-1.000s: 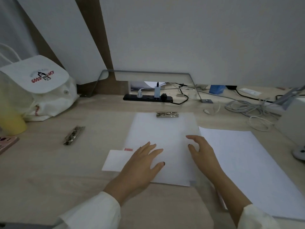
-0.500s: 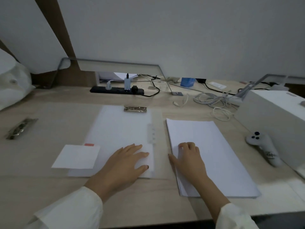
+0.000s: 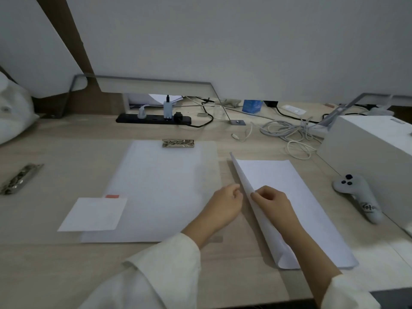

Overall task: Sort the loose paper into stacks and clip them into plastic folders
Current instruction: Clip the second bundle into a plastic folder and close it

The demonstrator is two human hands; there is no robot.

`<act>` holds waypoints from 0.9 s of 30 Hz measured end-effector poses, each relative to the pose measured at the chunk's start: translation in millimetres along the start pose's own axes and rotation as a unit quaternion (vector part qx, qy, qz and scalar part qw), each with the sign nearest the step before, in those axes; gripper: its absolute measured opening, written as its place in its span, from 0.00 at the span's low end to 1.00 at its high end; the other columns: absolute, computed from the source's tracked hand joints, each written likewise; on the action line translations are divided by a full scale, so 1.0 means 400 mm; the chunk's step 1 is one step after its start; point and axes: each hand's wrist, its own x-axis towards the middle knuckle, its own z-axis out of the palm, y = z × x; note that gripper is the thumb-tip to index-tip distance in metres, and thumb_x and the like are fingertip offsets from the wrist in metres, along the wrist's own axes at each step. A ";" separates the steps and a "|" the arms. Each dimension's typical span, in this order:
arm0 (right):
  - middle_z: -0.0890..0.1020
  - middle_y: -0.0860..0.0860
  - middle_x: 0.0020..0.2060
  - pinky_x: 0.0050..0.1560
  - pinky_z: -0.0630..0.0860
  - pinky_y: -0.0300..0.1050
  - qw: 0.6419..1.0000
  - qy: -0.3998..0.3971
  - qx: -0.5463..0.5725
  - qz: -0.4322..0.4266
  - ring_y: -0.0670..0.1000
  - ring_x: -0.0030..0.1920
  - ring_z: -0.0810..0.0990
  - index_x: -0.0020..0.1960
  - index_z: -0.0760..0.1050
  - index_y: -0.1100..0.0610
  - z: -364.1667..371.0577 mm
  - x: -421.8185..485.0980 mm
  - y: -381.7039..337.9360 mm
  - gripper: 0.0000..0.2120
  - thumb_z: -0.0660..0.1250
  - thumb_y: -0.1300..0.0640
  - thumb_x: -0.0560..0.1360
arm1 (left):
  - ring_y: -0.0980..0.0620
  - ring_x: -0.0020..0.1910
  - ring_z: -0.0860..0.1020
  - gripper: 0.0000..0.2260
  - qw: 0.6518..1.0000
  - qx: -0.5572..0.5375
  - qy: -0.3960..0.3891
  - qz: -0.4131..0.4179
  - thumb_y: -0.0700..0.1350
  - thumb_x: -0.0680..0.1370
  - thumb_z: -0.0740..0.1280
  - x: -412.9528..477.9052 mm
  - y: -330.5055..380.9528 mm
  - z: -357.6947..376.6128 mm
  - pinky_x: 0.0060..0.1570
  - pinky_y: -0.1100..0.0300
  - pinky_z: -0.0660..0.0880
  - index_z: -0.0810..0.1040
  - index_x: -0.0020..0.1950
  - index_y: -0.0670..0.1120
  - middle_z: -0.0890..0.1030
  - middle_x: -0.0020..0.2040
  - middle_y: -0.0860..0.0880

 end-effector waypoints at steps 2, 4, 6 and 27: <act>0.80 0.49 0.35 0.35 0.71 0.28 0.994 -0.029 0.100 0.020 0.44 0.36 0.77 0.43 0.79 0.64 -0.011 -0.009 0.012 0.09 0.64 0.59 0.75 | 0.42 0.53 0.79 0.15 0.999 -0.036 -0.007 -0.024 0.51 0.74 0.55 0.019 -0.001 0.035 0.58 0.43 0.75 0.74 0.48 0.42 0.79 0.49 0.43; 0.83 0.49 0.39 0.35 0.71 0.23 0.986 -0.053 0.153 0.030 0.37 0.36 0.79 0.45 0.81 0.62 -0.011 -0.014 0.021 0.09 0.64 0.59 0.75 | 0.43 0.54 0.79 0.20 0.998 -0.059 0.004 -0.016 0.54 0.72 0.54 0.030 -0.020 0.068 0.57 0.43 0.75 0.75 0.52 0.43 0.80 0.52 0.43; 0.84 0.50 0.40 0.35 0.71 0.23 0.983 -0.059 0.171 0.031 0.38 0.37 0.80 0.45 0.82 0.61 -0.010 -0.012 0.028 0.09 0.64 0.59 0.75 | 0.47 0.55 0.78 0.21 0.997 -0.069 0.020 0.013 0.55 0.72 0.54 0.028 -0.038 0.088 0.58 0.46 0.75 0.74 0.57 0.46 0.79 0.56 0.45; 0.83 0.48 0.40 0.36 0.75 0.27 0.987 -0.053 0.149 0.022 0.40 0.37 0.80 0.44 0.81 0.52 -0.007 -0.011 0.030 0.07 0.64 0.56 0.75 | 0.55 0.70 0.63 0.23 0.999 -0.015 -0.019 0.034 0.50 0.82 0.49 0.013 -0.052 0.095 0.69 0.60 0.61 0.48 0.77 0.52 0.62 0.71 0.51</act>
